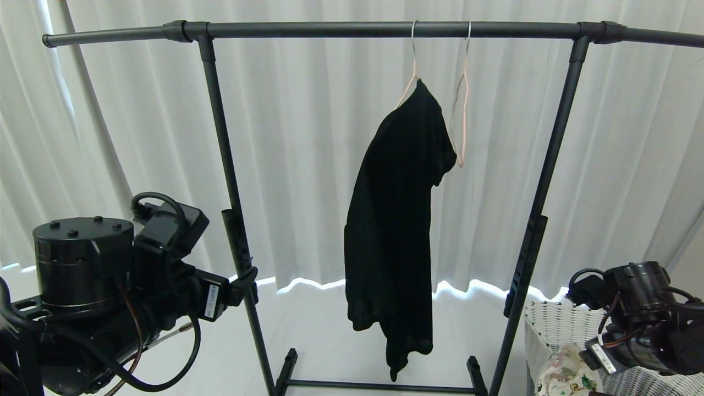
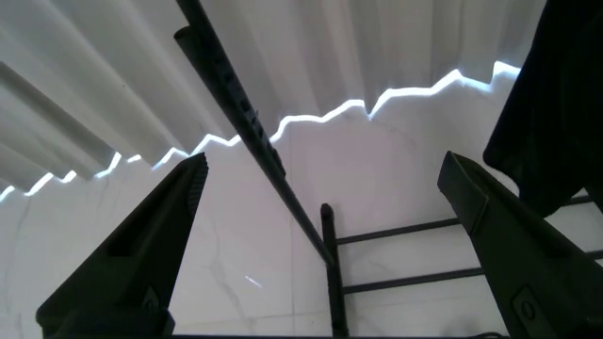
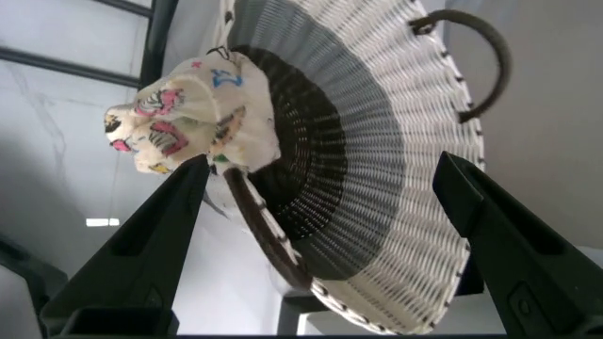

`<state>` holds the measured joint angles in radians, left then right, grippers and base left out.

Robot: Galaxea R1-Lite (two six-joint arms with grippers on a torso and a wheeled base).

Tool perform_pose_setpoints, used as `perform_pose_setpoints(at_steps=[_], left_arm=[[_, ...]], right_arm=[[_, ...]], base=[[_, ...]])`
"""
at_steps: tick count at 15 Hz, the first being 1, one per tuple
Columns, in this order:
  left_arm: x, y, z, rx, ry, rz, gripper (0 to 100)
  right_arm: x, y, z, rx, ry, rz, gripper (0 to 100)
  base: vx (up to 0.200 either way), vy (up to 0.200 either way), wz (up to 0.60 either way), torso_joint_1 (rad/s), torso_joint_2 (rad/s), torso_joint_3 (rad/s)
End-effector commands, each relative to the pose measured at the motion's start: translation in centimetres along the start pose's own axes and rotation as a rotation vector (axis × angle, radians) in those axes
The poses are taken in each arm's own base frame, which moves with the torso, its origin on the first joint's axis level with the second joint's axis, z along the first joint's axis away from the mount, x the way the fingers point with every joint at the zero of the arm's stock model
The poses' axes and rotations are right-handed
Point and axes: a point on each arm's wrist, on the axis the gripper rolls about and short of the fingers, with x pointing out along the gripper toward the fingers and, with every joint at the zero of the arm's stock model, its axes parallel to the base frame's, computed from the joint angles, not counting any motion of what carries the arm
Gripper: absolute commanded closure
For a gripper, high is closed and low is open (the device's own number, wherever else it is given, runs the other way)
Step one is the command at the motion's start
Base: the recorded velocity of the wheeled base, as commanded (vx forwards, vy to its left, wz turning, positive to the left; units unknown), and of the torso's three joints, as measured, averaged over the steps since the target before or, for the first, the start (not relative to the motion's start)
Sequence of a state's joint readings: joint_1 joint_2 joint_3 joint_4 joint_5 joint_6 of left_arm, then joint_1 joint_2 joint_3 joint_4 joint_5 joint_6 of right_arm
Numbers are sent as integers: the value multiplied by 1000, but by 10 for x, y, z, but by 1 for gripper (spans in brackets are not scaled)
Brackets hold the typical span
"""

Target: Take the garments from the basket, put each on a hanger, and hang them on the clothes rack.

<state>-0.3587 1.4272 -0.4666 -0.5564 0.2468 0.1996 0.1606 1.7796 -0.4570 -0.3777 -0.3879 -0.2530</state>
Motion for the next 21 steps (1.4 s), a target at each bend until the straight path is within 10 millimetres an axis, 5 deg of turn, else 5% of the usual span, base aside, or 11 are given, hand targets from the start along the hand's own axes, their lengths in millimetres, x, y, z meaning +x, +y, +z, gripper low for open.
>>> perform_pose_setpoints(at_steps=[1,10,11,17,21], left_arm=[[1,-2,-2,4,9,-7,0],[1,-3,-7,-15,28,-11,0],[1,-3,-7,-16,27,-11,0],[0,-3,-7,-18,27,-8,0],[0,-3,-7,-18,23,-5,0]], right_arm=[[21,10,-4,-27,56,12,0],[53,22,-2,-17,44,-51,0],[53,22,-2,-17,52,-66,100],[41,19,8,-6,-9,-71,100],[-21,-1,48,-20,-90,-29,100]], base=[[0,0,0,0,0,0],[0,0,0,0,0,0],[0,0,0,0,0,0],[0,0,0,0,0,0],[0,0,0,0,0,0]])
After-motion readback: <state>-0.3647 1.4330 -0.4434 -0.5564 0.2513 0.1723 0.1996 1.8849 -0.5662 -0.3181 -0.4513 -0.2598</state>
